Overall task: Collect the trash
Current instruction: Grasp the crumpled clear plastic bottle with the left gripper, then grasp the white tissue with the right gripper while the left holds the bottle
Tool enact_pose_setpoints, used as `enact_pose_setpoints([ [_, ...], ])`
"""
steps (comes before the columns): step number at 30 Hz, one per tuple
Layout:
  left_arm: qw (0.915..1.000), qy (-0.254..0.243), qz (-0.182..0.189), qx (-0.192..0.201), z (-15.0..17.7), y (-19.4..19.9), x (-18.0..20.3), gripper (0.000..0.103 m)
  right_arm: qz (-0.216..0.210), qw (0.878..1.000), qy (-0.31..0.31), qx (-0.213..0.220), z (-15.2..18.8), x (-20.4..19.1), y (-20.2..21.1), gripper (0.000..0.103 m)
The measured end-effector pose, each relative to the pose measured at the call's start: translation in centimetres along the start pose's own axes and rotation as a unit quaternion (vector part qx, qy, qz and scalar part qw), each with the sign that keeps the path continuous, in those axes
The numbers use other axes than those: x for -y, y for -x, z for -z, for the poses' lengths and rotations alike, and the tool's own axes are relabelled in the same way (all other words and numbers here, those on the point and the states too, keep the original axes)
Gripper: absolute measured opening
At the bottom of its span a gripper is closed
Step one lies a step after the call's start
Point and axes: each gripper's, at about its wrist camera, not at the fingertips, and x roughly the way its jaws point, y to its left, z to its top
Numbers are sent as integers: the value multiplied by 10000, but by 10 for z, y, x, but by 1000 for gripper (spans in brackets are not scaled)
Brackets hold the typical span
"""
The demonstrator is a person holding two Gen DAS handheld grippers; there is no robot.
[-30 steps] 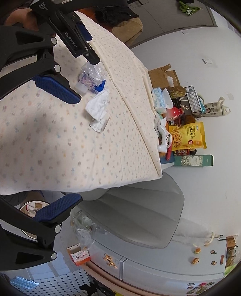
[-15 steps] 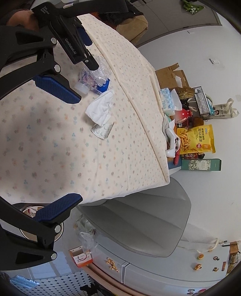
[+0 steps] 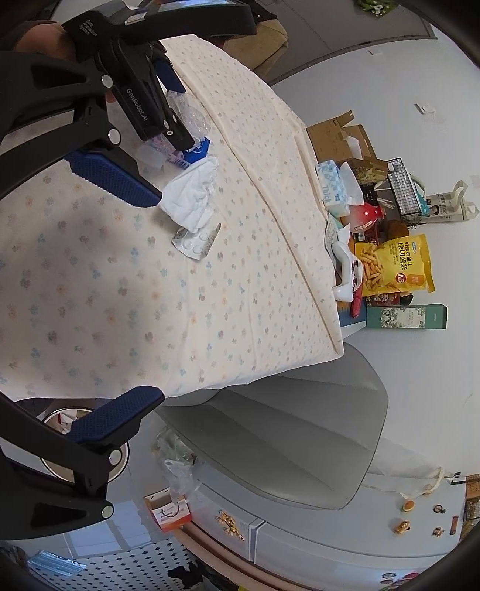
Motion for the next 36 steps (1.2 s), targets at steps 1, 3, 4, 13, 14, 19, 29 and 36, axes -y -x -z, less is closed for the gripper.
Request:
enact_pose_setpoints([
  [1,10000,-9,-10,-13,0,-2,0,97,6,10000,16,-18,0,-1,-2,95],
  [3,10000,-22,-59,-24,0,-6,1,97,6,10000,45,-42,-1,-2,-5,95],
  [4,10000,-27,-71,-18,-1,-7,2,97,1,10000,69,-64,-2,-4,-7,95],
  [13,9998,71,-114,134,-4,-1,-13,90,-130,9993,330,-154,-6,-31,-21,94],
  [14,9997,132,-121,178,-5,3,-18,90,-148,9991,356,-164,-6,-34,-22,94],
  [19,9982,284,-264,456,-13,23,-36,90,-265,9981,501,-240,-5,-52,-29,92],
  [29,9953,564,-667,429,-9,18,-70,90,-405,9956,733,-420,-1,-77,-47,85],
  [36,9949,627,-673,415,-6,14,-74,90,-350,9930,948,-604,2,-88,-65,77],
])
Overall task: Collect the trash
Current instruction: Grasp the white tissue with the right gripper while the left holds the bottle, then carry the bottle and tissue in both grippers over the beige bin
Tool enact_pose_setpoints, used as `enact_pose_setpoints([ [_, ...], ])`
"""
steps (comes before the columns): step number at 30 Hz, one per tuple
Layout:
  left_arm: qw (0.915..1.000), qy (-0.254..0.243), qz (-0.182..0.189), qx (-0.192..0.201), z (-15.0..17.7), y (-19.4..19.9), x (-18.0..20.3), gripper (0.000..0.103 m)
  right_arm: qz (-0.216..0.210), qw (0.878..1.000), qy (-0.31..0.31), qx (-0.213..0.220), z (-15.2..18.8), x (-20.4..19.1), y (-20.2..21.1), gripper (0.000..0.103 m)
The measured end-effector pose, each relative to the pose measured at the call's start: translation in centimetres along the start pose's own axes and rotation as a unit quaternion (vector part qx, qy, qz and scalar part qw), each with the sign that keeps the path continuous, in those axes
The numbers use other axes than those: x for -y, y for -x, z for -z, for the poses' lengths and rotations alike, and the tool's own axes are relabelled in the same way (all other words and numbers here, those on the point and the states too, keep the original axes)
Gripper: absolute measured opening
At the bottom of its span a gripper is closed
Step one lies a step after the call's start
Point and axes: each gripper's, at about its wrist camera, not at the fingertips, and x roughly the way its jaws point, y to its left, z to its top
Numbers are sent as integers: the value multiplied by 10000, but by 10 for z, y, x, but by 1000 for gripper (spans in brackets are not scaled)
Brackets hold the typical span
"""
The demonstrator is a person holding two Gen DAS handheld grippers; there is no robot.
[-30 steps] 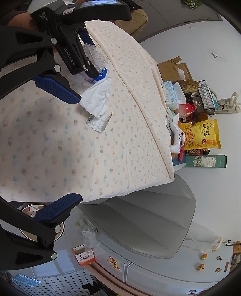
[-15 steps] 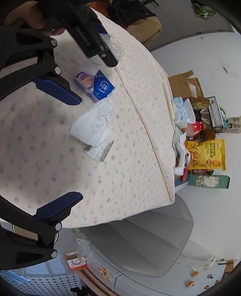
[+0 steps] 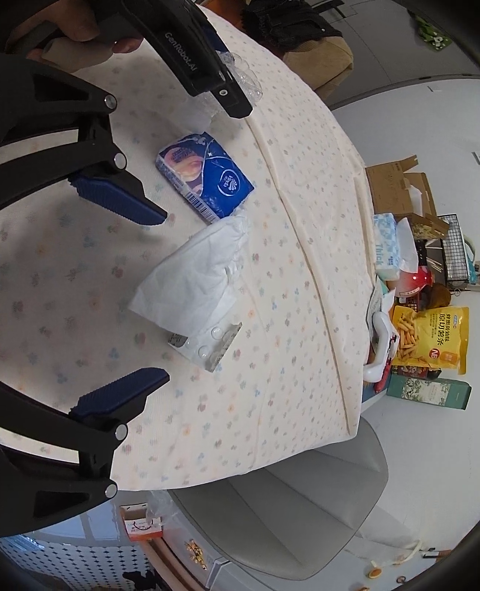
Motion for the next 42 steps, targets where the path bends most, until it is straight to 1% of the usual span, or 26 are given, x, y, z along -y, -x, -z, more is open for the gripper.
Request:
enact_pose_setpoints([
  [2,10000,23,5,-22,1,-2,-2,90,15,10000,25,-39,-1,-2,-5,73],
  [3,10000,41,8,-37,2,-3,-3,90,11,10000,30,-63,-2,-3,-7,68],
  [5,10000,73,21,-64,4,-5,-5,90,-5,9998,30,-173,-2,-5,-13,52],
  [6,9999,79,23,-69,4,-5,-6,90,-44,9997,15,-235,-2,-5,-15,34],
  [7,9999,87,26,-70,5,-5,-6,90,-93,9995,7,-287,-1,-6,-17,20],
  [10,9999,138,34,-39,5,-1,-9,90,-148,9994,40,-302,0,-9,-15,5],
  [13,9999,161,54,18,5,5,-10,90,-174,9995,122,-213,1,-12,-5,1],
  [21,9995,190,141,192,6,27,-10,90,-184,9997,162,29,6,-13,29,1],
  [29,9993,101,228,282,6,41,3,90,-177,9997,31,167,12,3,50,1],
  [36,9985,-41,346,423,4,57,23,90,-108,9990,-137,415,10,21,75,1],
  [42,9972,-232,485,529,4,71,46,90,-42,9976,-317,609,16,42,99,1],
])
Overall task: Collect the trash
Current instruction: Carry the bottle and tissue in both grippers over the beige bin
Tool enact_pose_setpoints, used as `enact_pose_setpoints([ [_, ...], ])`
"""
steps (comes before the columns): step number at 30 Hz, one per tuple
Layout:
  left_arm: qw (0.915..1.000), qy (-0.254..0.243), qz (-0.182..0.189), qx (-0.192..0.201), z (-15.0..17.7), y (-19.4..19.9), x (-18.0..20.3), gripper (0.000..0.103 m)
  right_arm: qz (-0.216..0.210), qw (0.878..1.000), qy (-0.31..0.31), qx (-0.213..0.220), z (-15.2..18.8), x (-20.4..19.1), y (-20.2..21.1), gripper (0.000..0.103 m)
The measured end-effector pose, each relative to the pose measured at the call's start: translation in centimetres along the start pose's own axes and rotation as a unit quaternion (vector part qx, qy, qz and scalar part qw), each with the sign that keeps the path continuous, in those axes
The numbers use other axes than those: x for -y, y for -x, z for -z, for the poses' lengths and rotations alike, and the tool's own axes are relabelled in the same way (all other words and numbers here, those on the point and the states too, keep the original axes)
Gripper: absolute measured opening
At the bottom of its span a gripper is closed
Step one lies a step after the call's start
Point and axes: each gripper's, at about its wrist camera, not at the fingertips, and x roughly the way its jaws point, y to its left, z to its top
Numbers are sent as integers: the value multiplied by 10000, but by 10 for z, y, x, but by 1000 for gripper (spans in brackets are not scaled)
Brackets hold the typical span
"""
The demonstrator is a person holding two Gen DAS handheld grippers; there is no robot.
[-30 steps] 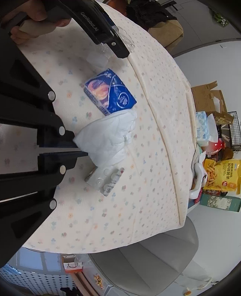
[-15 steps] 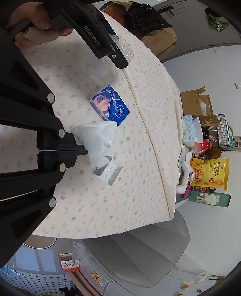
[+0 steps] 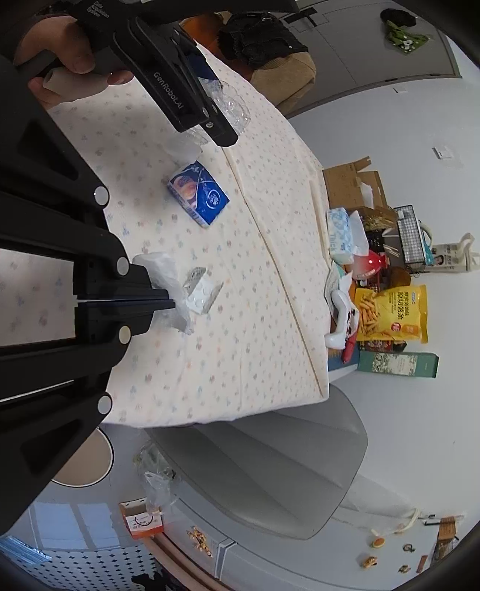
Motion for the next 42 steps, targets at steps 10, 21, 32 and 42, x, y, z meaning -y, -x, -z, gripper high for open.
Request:
enact_pose_setpoints([
  [10,9990,-337,283,57,6,15,49,90,189,9992,-285,204,12,42,31,1],
  [21,9942,-817,700,3,14,16,123,90,546,9947,-807,326,27,110,54,1],
  [32,9816,-1479,1195,-180,34,7,226,90,973,9839,-1471,298,52,200,63,1],
  [42,9673,-2009,1491,-415,59,-5,311,90,1194,9723,-2001,182,81,271,60,1],
])
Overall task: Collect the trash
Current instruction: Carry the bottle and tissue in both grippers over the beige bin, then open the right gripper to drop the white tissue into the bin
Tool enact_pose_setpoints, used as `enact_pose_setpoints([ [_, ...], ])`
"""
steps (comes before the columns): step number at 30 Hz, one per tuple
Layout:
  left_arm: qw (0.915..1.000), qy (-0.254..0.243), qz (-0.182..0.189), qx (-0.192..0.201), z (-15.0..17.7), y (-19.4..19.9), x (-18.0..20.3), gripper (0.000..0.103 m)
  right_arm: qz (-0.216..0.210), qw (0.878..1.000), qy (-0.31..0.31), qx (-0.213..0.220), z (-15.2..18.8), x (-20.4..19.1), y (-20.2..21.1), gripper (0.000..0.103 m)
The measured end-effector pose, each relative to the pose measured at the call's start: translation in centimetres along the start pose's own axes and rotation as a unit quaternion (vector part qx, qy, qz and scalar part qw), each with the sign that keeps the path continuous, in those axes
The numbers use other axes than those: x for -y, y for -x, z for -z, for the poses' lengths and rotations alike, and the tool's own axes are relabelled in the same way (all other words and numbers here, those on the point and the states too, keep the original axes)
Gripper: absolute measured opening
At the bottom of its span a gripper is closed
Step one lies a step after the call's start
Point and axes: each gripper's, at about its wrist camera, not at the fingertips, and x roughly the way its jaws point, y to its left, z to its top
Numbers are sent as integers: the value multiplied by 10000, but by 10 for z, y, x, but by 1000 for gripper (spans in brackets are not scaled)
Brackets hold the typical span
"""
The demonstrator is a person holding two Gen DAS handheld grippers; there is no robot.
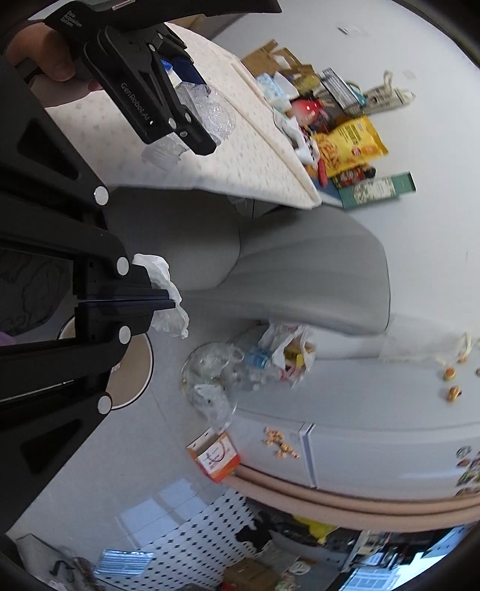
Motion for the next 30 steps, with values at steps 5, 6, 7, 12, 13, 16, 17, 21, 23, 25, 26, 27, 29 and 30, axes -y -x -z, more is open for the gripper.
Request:
enact_pose_setpoints([
  [5,9996,-176,140,-143,0,-21,34,90,97,9996,-231,-106,1,33,-13,1],
  [6,9995,-218,170,-181,1,-25,42,90,111,9995,-260,-124,2,37,-16,1],
  [7,9993,-254,194,-216,1,-30,47,90,134,9993,-306,-151,2,44,-19,1],
  [12,9977,-440,328,-400,4,-52,74,90,223,9983,-486,-253,3,71,-33,1],
  [13,9973,-474,357,-431,5,-57,79,90,247,9979,-530,-284,3,77,-37,1],
  [16,9960,-570,420,-548,7,-71,94,90,268,9969,-630,-392,4,91,-51,1],
  [17,9956,-590,431,-590,8,-76,97,90,277,9964,-664,-440,5,96,-57,1],
  [21,9942,-649,436,-743,11,-95,107,90,278,9945,-794,-630,11,109,-79,1],
  [23,9937,-671,420,-798,12,-103,109,90,285,9935,-833,-724,13,115,-92,1],
  [25,9931,-680,396,-864,14,-111,110,90,310,9929,-816,-803,15,119,-103,1],
  [26,9930,-685,381,-886,15,-114,110,90,304,9924,-827,-857,14,121,-110,1],
  [27,9928,-688,361,-913,16,-118,110,90,314,9918,-844,-910,15,123,-117,1],
  [29,9925,-687,333,-957,17,-124,110,90,327,9909,-866,-977,18,127,-127,1],
  [30,9922,-686,317,-992,18,-127,109,90,315,9901,-887,-1039,19,129,-134,2],
])
